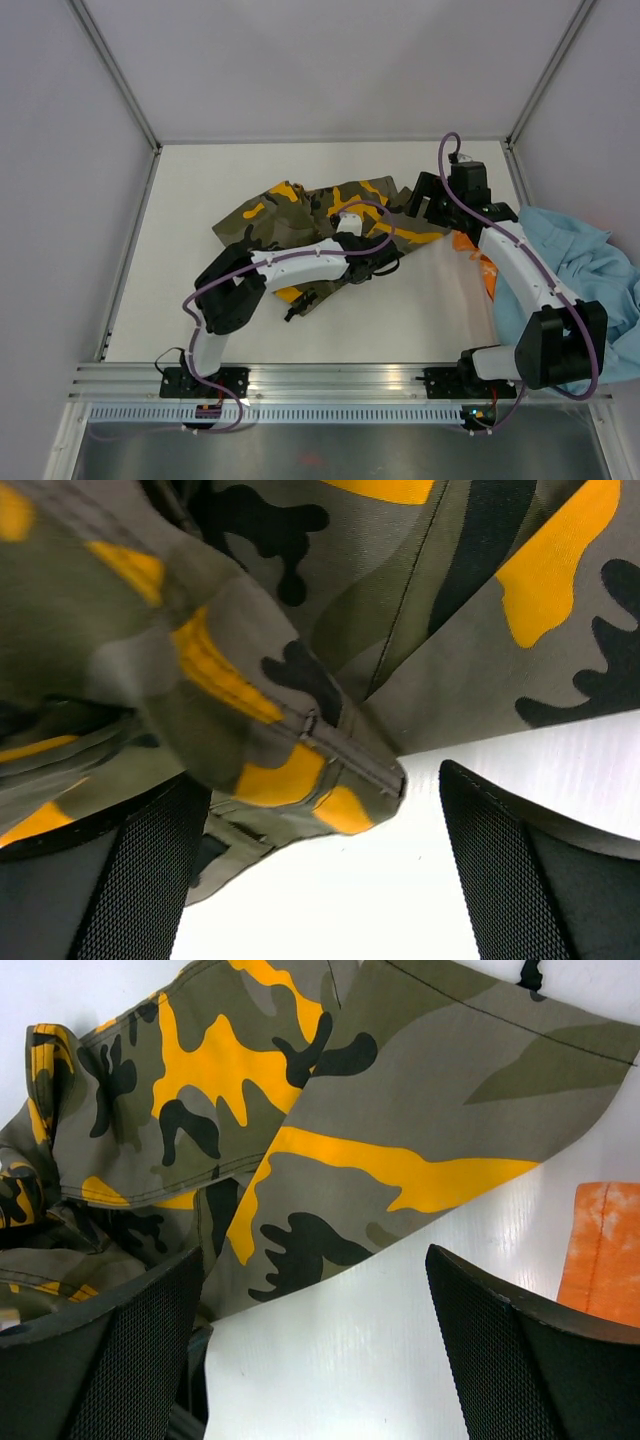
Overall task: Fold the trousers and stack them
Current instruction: Flatten the trousers out
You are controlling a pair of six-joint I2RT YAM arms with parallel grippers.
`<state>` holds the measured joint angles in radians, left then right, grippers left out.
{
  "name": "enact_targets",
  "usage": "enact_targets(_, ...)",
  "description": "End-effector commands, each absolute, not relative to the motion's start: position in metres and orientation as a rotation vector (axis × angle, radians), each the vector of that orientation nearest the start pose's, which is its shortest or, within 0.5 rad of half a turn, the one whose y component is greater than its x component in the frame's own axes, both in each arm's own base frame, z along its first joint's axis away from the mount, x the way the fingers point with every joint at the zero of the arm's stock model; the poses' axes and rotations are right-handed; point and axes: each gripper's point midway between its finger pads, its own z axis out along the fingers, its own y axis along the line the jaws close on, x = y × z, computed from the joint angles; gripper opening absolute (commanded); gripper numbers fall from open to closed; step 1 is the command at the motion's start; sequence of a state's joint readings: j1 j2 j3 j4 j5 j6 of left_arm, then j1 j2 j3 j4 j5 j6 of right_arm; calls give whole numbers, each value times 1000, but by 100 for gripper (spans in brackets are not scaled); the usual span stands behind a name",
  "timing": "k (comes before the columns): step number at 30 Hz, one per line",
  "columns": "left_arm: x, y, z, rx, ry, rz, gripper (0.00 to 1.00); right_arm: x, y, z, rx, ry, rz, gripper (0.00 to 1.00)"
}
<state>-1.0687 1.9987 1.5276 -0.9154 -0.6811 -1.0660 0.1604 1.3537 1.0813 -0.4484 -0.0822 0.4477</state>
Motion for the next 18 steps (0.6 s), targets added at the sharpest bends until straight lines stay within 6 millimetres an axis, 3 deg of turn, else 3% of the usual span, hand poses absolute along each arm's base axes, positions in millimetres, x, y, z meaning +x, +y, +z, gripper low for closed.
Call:
enact_targets(1,278,-326,61,-170,2397,185,98,363,93,185,270,2257,428,98)
enact_targets(3,273,-319,44,-167,2429,257,95,362,92,185,270,2256,422,98)
enact_targets(7,262,-299,32,-214,2455,349,84,362,89,186,279,2249,407,98)
enact_targets(10,262,-288,40,-242,2442,341,55,363,93,183,285,2253,431,98)
enact_targets(11,264,-285,44,-262,2437,328,39,363,94,181,287,2258,441,98)
enact_targets(12,268,-285,61,-291,2421,269,30,363,96,180,290,2262,452,98)
enact_targets(13,271,-275,66,-301,2425,267,12,364,98,177,287,2268,468,98)
enact_targets(14,274,-272,76,-303,2423,242,7,364,99,177,290,2267,479,98)
enact_targets(15,279,-268,103,-294,2402,176,4,365,102,176,288,2268,497,98)
enact_targets(17,290,-251,130,-293,2385,115,2,366,106,176,281,2262,523,98)
enact_targets(18,296,-245,165,-239,2341,16,2,369,112,179,267,2245,558,98)
